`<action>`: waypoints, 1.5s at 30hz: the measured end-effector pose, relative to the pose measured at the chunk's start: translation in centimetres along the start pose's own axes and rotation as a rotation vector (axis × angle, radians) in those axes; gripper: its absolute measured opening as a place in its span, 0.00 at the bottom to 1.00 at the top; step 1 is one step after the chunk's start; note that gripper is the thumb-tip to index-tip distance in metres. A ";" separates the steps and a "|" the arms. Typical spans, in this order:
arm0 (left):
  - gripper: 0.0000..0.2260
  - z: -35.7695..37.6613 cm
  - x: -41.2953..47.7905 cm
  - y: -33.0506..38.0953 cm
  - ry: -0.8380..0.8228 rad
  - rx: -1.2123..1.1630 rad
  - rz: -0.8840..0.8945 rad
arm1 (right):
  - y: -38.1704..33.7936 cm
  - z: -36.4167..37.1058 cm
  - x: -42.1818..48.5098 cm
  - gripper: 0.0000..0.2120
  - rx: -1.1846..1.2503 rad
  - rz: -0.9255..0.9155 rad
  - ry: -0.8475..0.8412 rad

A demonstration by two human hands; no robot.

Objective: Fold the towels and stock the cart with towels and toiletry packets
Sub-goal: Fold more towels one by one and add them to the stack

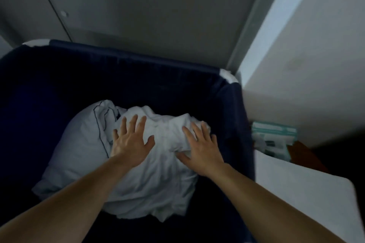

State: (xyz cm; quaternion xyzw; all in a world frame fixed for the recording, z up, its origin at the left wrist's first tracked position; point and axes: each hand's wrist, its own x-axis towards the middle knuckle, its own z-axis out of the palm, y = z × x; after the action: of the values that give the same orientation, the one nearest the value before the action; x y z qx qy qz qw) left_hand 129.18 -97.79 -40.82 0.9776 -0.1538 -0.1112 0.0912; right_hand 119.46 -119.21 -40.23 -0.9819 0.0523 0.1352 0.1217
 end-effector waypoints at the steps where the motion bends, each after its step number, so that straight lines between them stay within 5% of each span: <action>1: 0.34 0.8 1.4 -2.0 -0.017 0.001 -0.005 | -0.8 1.5 1.9 0.42 0.013 0.021 -0.034; 10: 0.34 12.2 9.8 -13.4 -0.183 0.018 0.054 | -1.6 13.9 17.2 0.51 -0.020 0.183 -0.208; 17: 0.43 17.3 12.8 -15.2 -0.250 0.056 0.107 | -4.6 21.6 23.0 0.61 -0.325 -0.099 -0.231; 19: 0.43 17.8 13.3 -15.5 -0.246 0.050 0.117 | -4.8 22.8 23.7 0.55 -0.368 -0.097 -0.268; 24: 0.44 17.8 13.5 -15.5 -0.290 -0.013 0.141 | -5.3 23.7 22.6 0.24 -0.179 -0.071 -0.193; 29: 0.50 15.1 11.9 -15.2 -0.423 -0.107 0.201 | -5.2 19.1 18.8 0.08 0.366 -0.006 0.039; 33: 0.57 11.7 10.2 -13.8 -0.508 -0.237 0.284 | -6.2 11.2 15.4 0.12 0.730 0.070 0.150; 37: 0.62 6.0 10.0 -8.6 -0.376 -0.245 0.388 | -7.5 1.2 10.7 0.12 0.947 -0.040 0.276; 41: 0.46 -2.0 8.3 -0.6 -0.091 -0.145 0.608 | -6.0 -6.9 5.4 0.14 1.104 -0.084 0.321; 45: 0.31 -8.1 4.4 5.1 -0.089 -0.508 0.320 | -3.2 -13.1 -0.3 0.16 1.200 -0.108 0.383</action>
State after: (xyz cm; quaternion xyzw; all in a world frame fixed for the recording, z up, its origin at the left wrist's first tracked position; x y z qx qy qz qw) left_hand 133.87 -102.78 -32.79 0.8809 -0.2771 -0.1729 0.3425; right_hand 122.88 -119.45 -27.14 -0.7508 0.0904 -0.1023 0.6463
